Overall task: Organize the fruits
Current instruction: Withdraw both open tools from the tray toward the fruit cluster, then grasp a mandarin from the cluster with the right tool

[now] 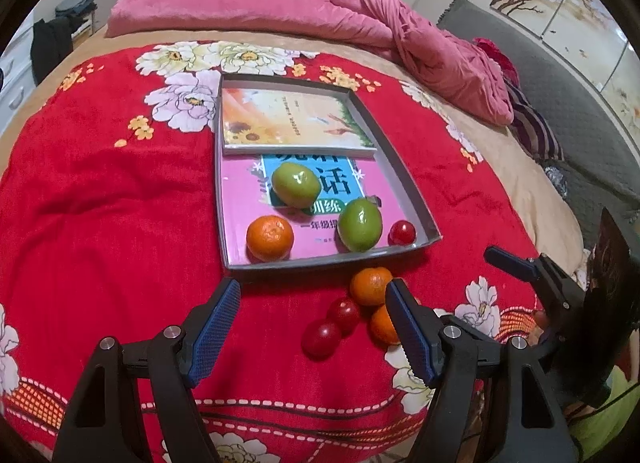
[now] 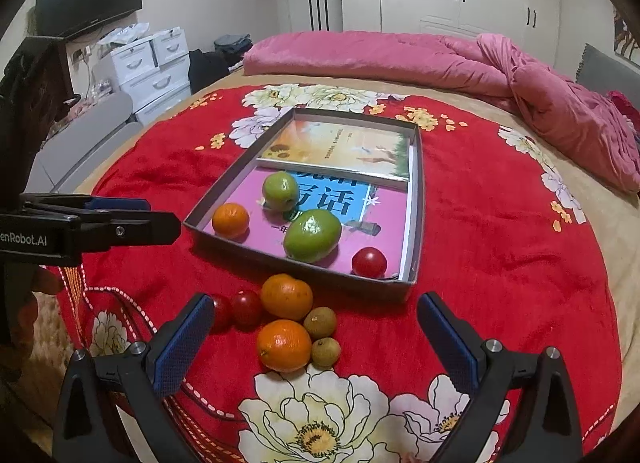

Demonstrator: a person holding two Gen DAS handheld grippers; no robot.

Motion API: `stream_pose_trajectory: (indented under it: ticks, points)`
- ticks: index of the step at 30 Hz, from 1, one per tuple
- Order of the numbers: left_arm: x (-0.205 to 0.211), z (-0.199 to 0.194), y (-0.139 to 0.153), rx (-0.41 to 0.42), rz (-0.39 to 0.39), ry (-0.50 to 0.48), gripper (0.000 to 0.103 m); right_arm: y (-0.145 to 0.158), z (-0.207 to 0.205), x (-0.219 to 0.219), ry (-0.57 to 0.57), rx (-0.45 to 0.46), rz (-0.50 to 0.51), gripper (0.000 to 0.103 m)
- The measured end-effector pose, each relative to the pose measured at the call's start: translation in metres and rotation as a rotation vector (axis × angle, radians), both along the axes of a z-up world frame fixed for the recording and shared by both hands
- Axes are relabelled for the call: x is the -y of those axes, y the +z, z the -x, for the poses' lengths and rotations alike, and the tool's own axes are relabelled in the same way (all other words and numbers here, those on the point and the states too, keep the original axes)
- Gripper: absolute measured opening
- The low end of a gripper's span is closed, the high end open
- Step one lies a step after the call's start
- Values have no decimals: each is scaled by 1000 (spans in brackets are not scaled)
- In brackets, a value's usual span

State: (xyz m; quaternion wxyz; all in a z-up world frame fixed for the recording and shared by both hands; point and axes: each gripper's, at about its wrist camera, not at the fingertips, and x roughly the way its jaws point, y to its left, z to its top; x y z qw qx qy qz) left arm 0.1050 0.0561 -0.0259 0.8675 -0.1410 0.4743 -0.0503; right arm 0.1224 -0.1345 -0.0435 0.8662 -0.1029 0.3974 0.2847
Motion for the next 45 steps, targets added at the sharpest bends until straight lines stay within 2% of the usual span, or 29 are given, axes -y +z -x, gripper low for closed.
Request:
stream_pose_trajectory:
  ticks: [12, 19, 34, 39, 45]
  points:
    - [2, 7, -16, -54, -27, -14, 76, -9, 5, -5, 13, -19, 31, 102]
    - [5, 11, -28, -93, -16, -25, 76, -18, 9, -8, 29, -31, 56, 102]
    - [16, 10, -44, -149, -54, -58, 76, -34, 16, -14, 64, -19, 125, 102]
    - [18, 9, -52, -170, -54, -64, 76, -39, 17, -18, 74, -1, 140, 94]
    - [16, 8, -61, -191, -27, -55, 76, -50, 21, -27, 116, 7, 184, 76]
